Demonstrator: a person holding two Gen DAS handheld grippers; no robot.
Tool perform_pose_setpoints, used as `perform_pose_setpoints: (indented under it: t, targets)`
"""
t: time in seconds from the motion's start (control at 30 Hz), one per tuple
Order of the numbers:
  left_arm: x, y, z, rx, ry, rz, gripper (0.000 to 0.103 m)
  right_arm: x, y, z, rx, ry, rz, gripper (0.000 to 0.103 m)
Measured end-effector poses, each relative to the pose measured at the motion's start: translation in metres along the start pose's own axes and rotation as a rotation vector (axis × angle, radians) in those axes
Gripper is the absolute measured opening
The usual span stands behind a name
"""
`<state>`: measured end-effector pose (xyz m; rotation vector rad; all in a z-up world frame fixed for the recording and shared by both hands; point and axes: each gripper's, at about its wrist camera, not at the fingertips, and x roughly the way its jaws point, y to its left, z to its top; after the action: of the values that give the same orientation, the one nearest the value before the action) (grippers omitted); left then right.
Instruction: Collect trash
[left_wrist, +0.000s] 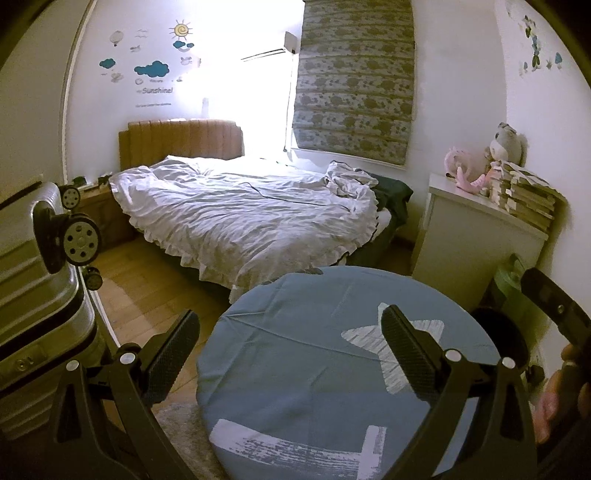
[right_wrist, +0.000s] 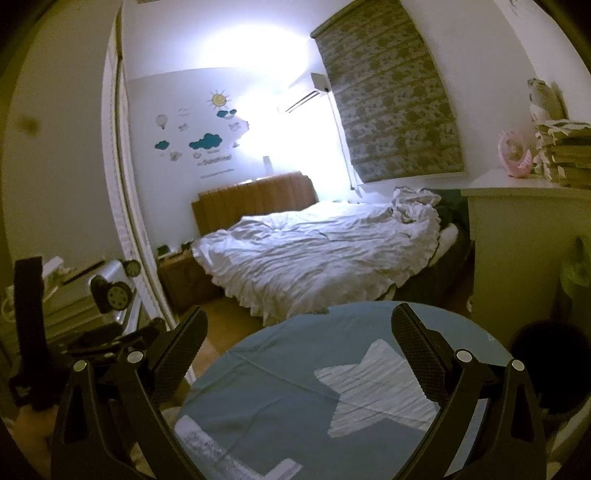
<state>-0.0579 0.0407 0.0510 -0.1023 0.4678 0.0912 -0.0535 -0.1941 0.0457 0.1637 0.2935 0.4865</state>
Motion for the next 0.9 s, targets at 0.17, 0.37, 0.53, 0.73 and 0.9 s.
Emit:
perform_pose_setpoints:
  t: [0.17, 0.37, 0.53, 0.73, 0.9]
  targets:
    - [0.0002, -0.0004, 0.0006, 0.003, 0.002, -0.002, 0.098, -0.0020, -0.0018, -0.0013, 0.010, 0.000, -0.007, 0.098]
    - [0.0007, 0.0004, 0.0009, 0.005, 0.003, -0.002, 0.098, -0.0031, -0.0015, -0.0023, 0.011, -0.001, -0.011, 0.098]
    - [0.0016, 0.0003, 0.0018, 0.009, 0.008, -0.005, 0.098, -0.0026, -0.0009, -0.0027, 0.014, 0.003, -0.013, 0.098]
    - [0.0017, -0.0001, 0.0018, 0.010, 0.008, -0.005, 0.098, -0.0023, -0.0016, -0.0032, 0.018, 0.004, -0.014, 0.098]
    - [0.0018, -0.0009, 0.0013, 0.012, 0.008, -0.007, 0.098, -0.0025, -0.0027, -0.0040, 0.019, 0.003, -0.015, 0.098]
